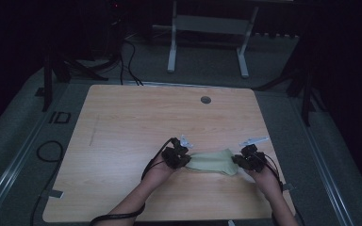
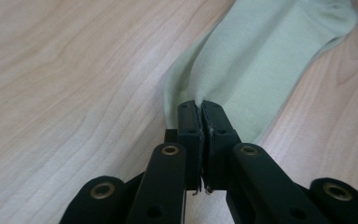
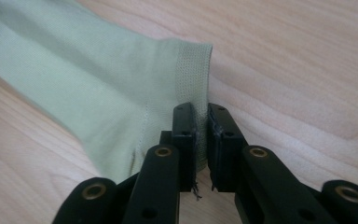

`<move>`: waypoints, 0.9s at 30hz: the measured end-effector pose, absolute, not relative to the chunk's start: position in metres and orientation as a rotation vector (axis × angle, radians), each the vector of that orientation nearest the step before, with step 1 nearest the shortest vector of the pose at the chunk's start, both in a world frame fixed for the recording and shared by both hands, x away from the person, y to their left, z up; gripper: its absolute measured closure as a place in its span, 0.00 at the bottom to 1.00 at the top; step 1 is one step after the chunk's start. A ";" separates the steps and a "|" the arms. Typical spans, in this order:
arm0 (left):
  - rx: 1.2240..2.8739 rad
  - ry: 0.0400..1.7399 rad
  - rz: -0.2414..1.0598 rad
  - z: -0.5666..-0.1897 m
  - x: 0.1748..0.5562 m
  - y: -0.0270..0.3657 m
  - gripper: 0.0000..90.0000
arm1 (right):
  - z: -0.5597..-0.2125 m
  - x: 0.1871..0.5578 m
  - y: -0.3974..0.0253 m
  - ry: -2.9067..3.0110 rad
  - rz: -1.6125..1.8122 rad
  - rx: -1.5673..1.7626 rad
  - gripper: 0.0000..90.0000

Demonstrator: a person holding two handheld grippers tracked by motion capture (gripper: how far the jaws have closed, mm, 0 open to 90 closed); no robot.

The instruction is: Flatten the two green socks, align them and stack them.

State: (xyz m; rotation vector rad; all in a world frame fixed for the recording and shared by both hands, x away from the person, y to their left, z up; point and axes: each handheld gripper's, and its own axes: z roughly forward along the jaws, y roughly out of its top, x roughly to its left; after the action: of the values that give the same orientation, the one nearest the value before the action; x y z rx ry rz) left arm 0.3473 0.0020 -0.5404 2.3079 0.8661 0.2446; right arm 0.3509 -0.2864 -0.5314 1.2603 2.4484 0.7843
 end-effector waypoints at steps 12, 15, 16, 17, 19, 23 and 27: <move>2.299 0.899 0.267 -0.548 0.345 -0.002 0.52 | -0.538 0.346 -0.294 2.428 0.784 1.305 0.51; 2.282 0.897 0.264 -0.544 0.343 0.000 0.44 | -0.530 0.340 -0.294 2.406 0.835 1.312 0.42; 2.276 0.897 0.265 -0.544 0.342 0.000 0.43 | -0.528 0.338 -0.293 2.404 0.853 1.310 0.41; 2.275 0.901 0.272 -0.543 0.342 0.000 0.43 | -0.527 0.336 -0.291 2.406 0.864 1.308 0.41; 2.266 0.922 0.286 -0.543 0.343 0.001 0.44 | -0.527 0.331 -0.286 2.395 0.883 1.307 0.46; 2.217 0.945 0.324 -0.539 0.344 0.004 0.58 | -0.527 0.315 -0.277 2.336 0.953 1.271 0.78; 2.252 0.927 0.325 -0.540 0.346 0.000 0.73 | -0.526 0.305 -0.264 2.366 0.962 1.181 0.96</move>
State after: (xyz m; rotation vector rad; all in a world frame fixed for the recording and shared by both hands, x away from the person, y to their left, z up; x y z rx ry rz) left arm 0.3456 0.0004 -0.5397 2.2518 0.9268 0.3246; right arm 0.3055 -0.2645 -0.5260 1.1811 2.3665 0.9617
